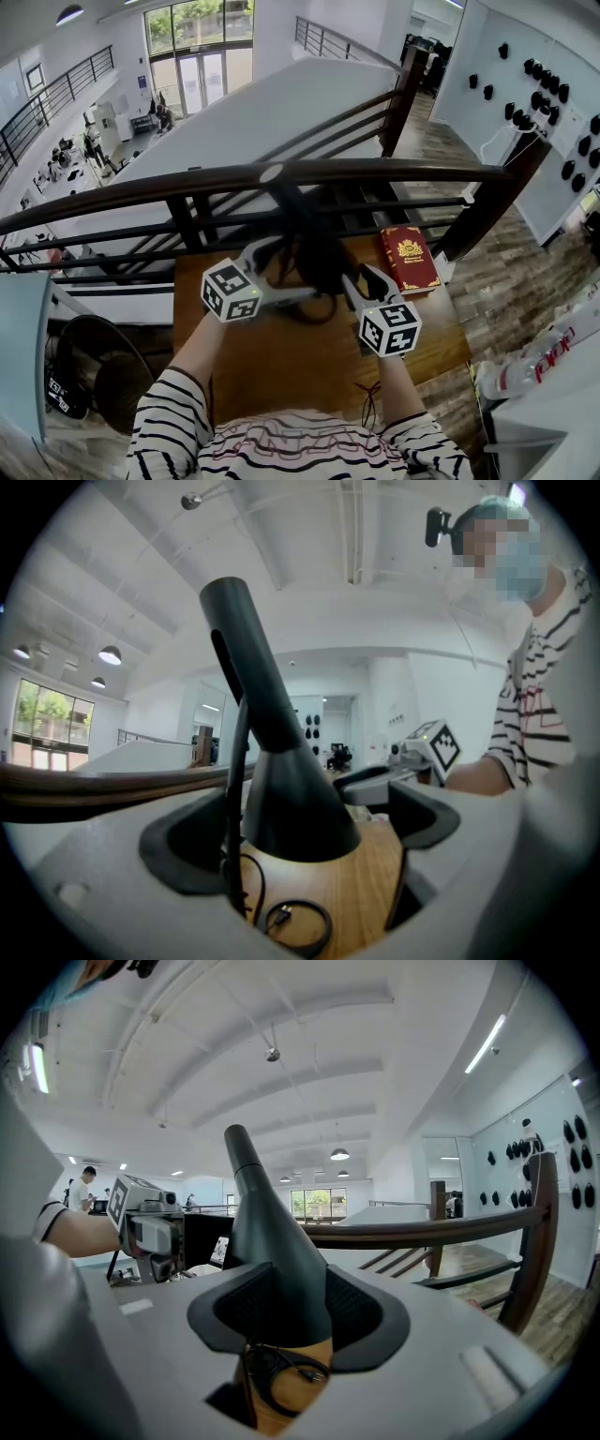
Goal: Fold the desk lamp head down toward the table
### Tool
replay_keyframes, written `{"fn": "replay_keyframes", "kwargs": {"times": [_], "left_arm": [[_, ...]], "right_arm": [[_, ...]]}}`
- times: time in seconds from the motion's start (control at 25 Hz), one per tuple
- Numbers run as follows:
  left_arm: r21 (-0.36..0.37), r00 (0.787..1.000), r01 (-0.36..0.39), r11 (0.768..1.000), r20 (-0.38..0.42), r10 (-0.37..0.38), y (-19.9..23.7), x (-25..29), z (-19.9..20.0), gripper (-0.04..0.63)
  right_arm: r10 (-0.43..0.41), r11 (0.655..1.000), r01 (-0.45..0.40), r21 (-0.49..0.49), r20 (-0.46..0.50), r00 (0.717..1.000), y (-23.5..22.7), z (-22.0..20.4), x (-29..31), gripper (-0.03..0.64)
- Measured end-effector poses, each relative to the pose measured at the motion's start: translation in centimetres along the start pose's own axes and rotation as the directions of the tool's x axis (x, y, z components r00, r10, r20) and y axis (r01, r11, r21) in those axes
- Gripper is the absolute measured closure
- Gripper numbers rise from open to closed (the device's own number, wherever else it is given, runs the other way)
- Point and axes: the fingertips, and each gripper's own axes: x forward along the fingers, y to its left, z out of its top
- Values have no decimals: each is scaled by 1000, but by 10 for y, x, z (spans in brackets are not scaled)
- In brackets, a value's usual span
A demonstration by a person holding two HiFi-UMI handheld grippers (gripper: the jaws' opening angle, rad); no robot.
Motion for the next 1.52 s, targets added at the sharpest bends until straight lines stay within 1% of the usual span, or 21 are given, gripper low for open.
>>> {"fn": "replay_keyframes", "kwargs": {"times": [0.08,0.16,0.2,0.4,0.6,0.8,0.96,1.04,1.12,1.2,1.36,1.52], "left_arm": [[0,1000,-5,1000,-4,5,-2,-1,-2,63],[-1,1000,-18,1000,-3,18,-3,-5,-4,63],[-3,1000,-28,1000,1,28,-4,-8,-5,63],[-28,995,-98,995,22,98,-2,-25,-10,64],[-34,983,-177,984,41,179,-11,-42,-12,69],[-36,974,-220,975,45,221,-35,-52,-16,72],[-16,968,-247,969,36,248,-59,-60,-21,77],[-8,964,-264,964,37,264,-71,-65,-24,90],[7,961,-276,961,33,276,-84,-69,-28,104],[26,959,-284,958,23,284,-98,-73,-33,111],[38,950,-313,949,12,313,-124,-83,-45,130],[24,930,-367,930,36,366,-146,-100,-54,173]], "right_arm": [[-11,1000,11,6,-3,1000,-2,-1,-2,442],[-23,1000,23,12,-7,1000,-3,-2,-4,403],[-28,999,28,17,-6,1000,-3,-2,-5,396],[-45,998,45,53,11,999,-3,-5,-17,396],[-44,996,42,84,15,999,7,-14,-38,396],[-41,993,39,110,11,999,14,-26,-66,407],[-37,992,36,122,4,999,23,-36,-90,407],[-34,991,33,132,8,999,27,-41,-101,416],[-34,990,31,141,23,999,31,-45,-113,459],[-35,988,29,149,38,999,35,-48,-124,482],[-26,987,19,158,41,999,44,-59,-144,492],[-13,987,8,163,31,999,57,-72,-165,509]]}}
